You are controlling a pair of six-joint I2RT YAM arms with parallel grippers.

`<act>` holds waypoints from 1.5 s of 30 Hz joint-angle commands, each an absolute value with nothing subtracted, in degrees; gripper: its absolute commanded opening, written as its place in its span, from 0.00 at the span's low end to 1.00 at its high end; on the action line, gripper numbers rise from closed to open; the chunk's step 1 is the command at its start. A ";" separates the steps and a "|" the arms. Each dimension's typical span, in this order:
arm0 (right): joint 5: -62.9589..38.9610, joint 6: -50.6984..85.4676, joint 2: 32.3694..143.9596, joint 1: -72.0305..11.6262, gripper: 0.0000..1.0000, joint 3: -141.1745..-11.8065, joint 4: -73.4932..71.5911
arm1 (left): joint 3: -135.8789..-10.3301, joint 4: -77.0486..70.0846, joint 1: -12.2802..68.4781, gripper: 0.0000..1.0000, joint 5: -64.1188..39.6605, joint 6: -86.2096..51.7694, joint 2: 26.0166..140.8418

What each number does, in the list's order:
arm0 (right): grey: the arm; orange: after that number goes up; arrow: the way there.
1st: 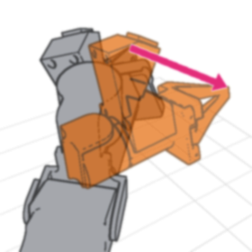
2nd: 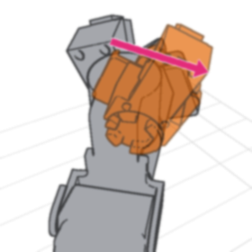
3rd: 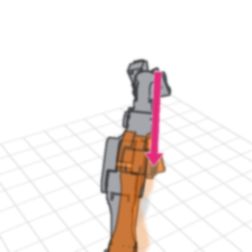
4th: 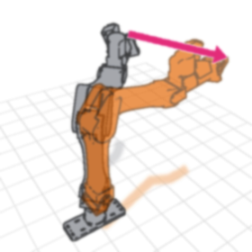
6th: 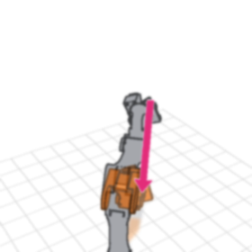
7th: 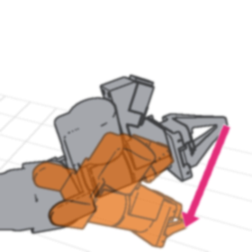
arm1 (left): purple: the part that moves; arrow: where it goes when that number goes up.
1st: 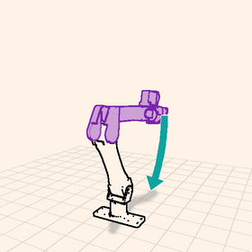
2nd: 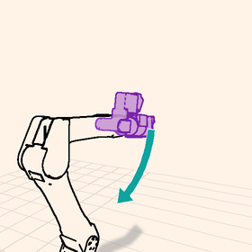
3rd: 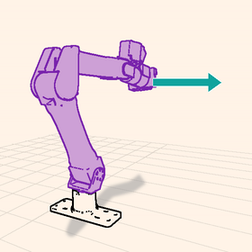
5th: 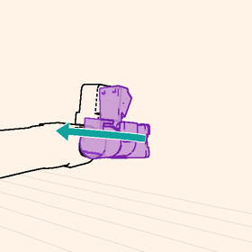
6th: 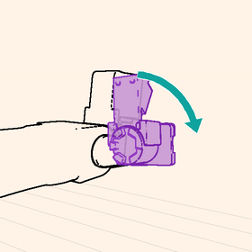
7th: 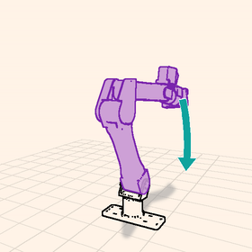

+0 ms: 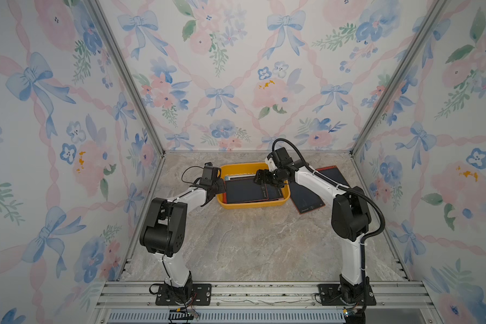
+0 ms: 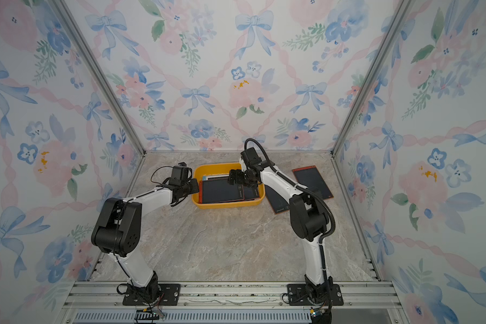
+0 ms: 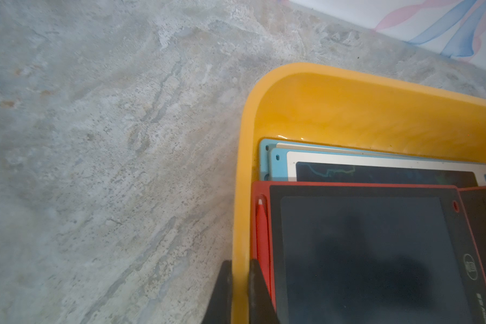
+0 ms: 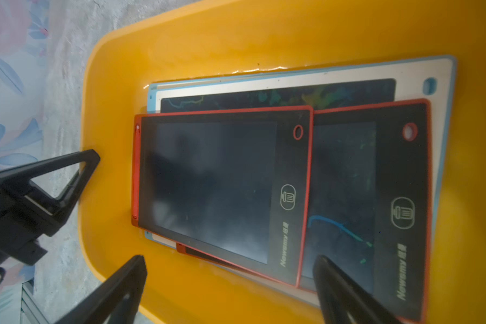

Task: Take out the writing tablet from the storage box
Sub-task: Pick up the writing tablet from the storage box.

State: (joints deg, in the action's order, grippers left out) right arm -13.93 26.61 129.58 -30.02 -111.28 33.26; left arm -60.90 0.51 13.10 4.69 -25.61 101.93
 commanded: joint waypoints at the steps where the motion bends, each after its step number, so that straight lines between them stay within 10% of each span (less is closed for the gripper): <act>1: -12.40 24.06 132.21 -30.12 0.95 -113.73 36.95 | -59.25 3.78 13.89 0.00 4.30 -26.54 102.13; 45: -26.29 29.62 138.66 -28.60 0.93 -106.67 25.73 | -59.22 3.78 15.15 0.00 3.69 -27.16 102.05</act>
State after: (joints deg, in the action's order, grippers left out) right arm -21.47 26.76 136.49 -29.28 -109.45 27.75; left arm -60.53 -0.03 13.80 6.04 -25.61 101.82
